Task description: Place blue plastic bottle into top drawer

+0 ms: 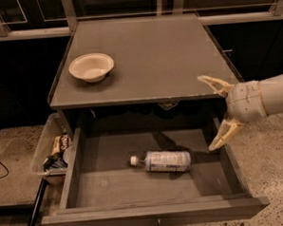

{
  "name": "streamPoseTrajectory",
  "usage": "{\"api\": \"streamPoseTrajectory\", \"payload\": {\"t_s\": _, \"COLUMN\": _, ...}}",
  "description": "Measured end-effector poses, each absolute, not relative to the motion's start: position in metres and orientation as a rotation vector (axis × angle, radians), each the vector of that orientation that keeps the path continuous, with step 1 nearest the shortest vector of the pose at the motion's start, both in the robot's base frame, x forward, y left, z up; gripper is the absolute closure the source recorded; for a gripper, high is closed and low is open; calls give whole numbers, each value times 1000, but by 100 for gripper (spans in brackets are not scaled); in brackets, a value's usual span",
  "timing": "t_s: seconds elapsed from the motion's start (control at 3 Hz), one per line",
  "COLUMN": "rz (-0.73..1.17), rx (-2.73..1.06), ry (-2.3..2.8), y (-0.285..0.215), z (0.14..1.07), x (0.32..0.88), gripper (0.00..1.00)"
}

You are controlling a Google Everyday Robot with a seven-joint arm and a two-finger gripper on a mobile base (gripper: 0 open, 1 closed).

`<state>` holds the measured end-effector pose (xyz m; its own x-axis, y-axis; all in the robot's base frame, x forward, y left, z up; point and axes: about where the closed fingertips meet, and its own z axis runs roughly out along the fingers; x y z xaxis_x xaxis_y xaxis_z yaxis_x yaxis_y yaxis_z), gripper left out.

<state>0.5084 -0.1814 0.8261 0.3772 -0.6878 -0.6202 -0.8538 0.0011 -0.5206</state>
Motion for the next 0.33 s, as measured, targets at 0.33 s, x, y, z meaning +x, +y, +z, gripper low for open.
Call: {"api": "streamPoseTrajectory", "payload": {"t_s": 0.33, "rz": 223, "rx": -1736, "ry": 1350, "y": -184, "z": 837, "x": 510, "gripper": 0}}
